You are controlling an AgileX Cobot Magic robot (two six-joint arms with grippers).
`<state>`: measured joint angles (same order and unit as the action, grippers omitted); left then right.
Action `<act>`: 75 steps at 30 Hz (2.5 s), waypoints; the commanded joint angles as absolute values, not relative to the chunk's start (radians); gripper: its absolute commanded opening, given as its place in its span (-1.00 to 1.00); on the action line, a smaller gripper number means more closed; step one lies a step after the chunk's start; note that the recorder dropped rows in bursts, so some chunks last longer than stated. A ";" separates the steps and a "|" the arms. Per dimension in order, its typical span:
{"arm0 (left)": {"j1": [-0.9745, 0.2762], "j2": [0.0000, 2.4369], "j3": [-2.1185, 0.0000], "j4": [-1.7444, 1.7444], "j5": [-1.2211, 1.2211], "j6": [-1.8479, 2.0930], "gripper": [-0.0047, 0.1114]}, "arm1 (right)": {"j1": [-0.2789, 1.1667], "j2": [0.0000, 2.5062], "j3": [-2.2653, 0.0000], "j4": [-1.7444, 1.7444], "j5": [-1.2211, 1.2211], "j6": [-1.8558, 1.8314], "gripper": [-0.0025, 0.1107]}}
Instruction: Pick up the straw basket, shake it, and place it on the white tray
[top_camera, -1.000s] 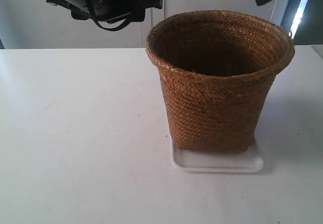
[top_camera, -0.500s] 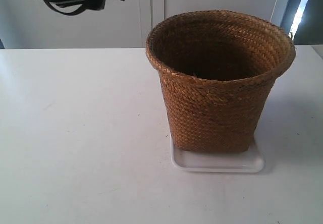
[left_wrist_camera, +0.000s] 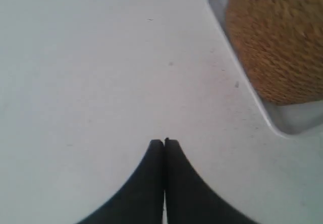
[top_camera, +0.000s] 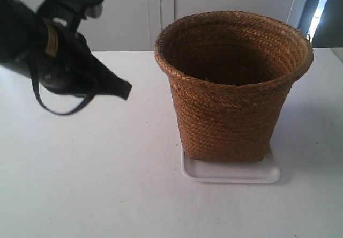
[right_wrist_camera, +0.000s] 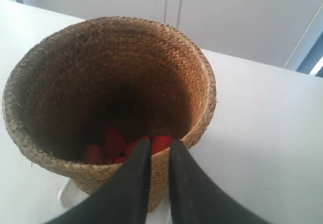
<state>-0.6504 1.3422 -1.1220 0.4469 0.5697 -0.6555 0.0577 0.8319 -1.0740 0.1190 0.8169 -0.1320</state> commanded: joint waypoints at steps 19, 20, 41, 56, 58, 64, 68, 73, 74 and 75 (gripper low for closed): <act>-0.650 1.003 -0.604 0.383 -0.215 -0.619 -0.92 | 0.058 0.225 -0.697 0.112 0.775 -0.124 -0.72; -0.650 0.988 -0.604 0.391 -0.254 -0.614 -0.92 | 0.058 0.219 -0.697 0.112 0.779 -0.124 -0.72; -0.615 0.878 -0.604 0.421 -0.298 -0.589 -0.92 | 0.058 0.200 -0.697 0.115 0.787 -0.124 -0.72; -0.143 0.499 -0.556 0.462 0.473 -0.753 -0.92 | 0.060 0.200 -0.697 0.119 0.787 -0.127 -0.72; -0.093 0.444 -0.536 0.503 0.468 -0.753 -0.92 | 0.060 0.200 -0.697 0.119 0.787 -0.137 -0.72; 0.006 0.306 -0.486 0.551 0.448 -0.723 -0.92 | 0.060 0.200 -0.697 0.119 0.787 -0.133 -0.72; 0.019 0.290 -0.452 0.551 0.448 -0.717 -0.92 | 0.060 0.200 -0.697 0.119 0.787 -0.133 -0.72; 0.019 0.290 -0.383 0.529 0.348 -0.723 -0.92 | 0.060 0.200 -0.697 0.119 0.787 -0.133 -0.72; 0.019 0.290 -0.357 0.529 0.303 -0.723 -0.92 | 0.060 0.200 -0.697 0.119 0.787 -0.133 -0.72; 0.019 0.290 -0.335 0.523 0.270 -0.723 -0.92 | 0.060 0.200 -0.697 0.119 0.787 -0.133 -0.72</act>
<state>0.0137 0.2966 -0.3870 0.5361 0.3568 -0.7239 0.0577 0.2052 -0.7044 0.1182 0.7910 -0.1261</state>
